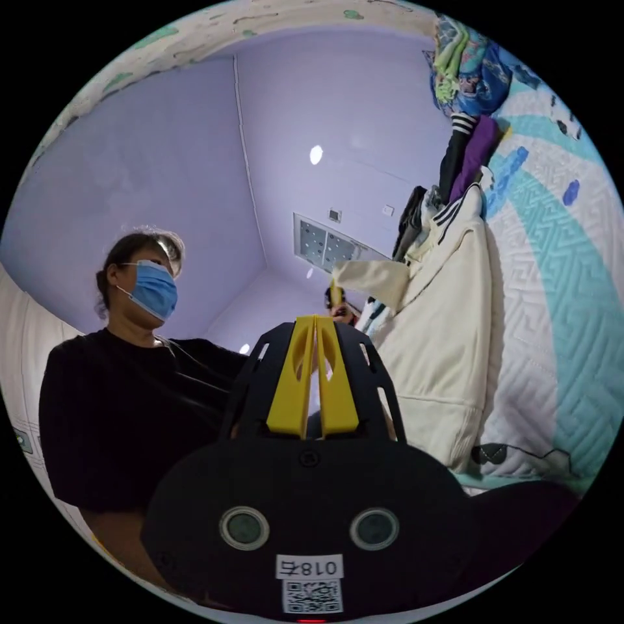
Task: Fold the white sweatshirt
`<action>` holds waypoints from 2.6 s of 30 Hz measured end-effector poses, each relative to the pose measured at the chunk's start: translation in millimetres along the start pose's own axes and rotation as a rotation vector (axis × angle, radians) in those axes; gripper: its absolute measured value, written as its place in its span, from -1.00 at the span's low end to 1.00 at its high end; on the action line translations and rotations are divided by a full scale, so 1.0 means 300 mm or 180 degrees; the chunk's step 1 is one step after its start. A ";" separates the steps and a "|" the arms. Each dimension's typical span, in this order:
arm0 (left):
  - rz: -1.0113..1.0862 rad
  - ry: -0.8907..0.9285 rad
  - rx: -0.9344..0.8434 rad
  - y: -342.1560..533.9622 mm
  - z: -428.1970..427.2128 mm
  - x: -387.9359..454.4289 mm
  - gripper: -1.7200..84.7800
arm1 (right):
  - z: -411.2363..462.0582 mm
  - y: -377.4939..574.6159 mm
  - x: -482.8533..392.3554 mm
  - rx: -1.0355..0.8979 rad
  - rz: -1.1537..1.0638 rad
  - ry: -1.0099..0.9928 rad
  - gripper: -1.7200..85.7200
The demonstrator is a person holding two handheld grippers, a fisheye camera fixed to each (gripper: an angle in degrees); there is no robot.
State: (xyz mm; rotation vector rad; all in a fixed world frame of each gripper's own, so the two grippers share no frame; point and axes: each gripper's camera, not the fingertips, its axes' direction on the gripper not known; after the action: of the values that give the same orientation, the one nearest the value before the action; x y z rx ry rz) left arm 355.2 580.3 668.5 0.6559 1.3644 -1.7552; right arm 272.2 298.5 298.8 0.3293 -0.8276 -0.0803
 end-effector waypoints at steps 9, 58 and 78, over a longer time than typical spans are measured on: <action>0.0182 -0.1947 0.0646 -0.524 -1.094 0.128 -0.96 | 0.708 -0.138 -0.039 -0.0889 -0.0497 0.0806 -0.96; -0.0238 -0.2967 0.0879 0.159 -2.048 1.888 -0.85 | 0.899 -1.237 -0.019 -0.0040 -0.0553 0.2363 -0.92; -0.0234 -0.3627 0.1009 0.270 -1.099 2.461 -0.87 | -0.300 -1.370 -0.020 0.0994 -0.0083 0.3100 -0.93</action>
State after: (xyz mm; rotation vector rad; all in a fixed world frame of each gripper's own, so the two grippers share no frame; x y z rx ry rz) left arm -3.1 684.0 -53.4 -0.2745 0.3250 -1.9086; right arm 357.9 -66.2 107.0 0.6036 0.1373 0.1809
